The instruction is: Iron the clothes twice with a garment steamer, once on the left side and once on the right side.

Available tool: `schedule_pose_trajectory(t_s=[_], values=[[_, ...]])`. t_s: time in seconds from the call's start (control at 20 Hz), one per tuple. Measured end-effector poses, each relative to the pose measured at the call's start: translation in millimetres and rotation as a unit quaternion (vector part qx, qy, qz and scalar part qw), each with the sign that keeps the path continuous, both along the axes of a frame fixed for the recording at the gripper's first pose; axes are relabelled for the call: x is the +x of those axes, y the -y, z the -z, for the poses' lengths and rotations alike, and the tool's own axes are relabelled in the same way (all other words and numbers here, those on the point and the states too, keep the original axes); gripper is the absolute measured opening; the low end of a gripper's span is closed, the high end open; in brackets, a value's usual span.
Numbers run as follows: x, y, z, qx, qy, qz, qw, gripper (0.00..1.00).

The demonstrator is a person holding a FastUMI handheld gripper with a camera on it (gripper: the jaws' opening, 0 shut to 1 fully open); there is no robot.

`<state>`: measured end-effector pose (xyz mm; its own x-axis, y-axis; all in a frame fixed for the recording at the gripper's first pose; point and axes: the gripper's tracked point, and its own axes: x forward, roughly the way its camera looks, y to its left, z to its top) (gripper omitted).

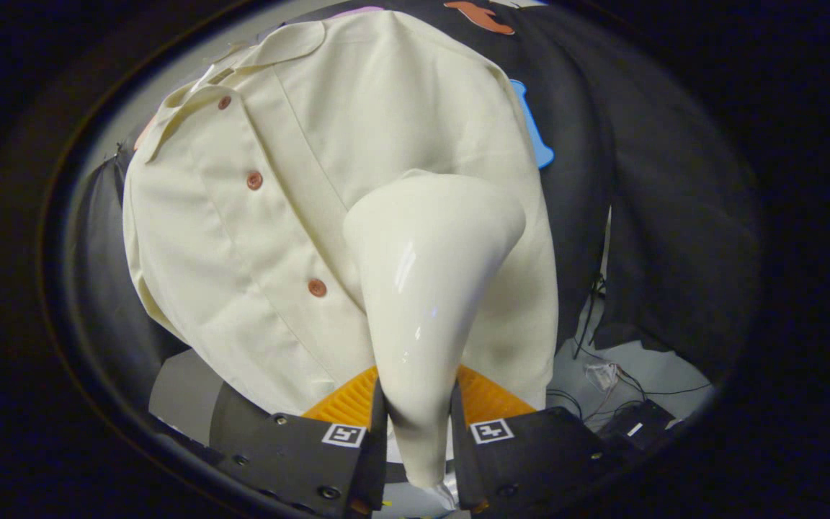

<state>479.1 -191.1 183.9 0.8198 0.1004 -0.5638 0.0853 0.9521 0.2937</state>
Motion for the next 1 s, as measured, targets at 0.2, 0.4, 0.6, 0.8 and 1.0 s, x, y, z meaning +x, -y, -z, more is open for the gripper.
schedule_pose_trajectory(t_s=[0.2, 0.4, 0.6, 0.8, 1.0], values=[[-13, 6, 33, 0.007, -0.020, -0.001, 1.000, 0.39], [-26, 14, 69, 0.029, -0.042, -0.003, 0.999, 0.38], [-33, 35, 106, 0.031, -0.064, 0.009, 0.997, 0.39], [-46, 47, 141, 0.050, -0.079, 0.018, 0.995, 0.39], [-56, 60, 172, 0.055, -0.095, 0.026, 0.994, 0.39]])
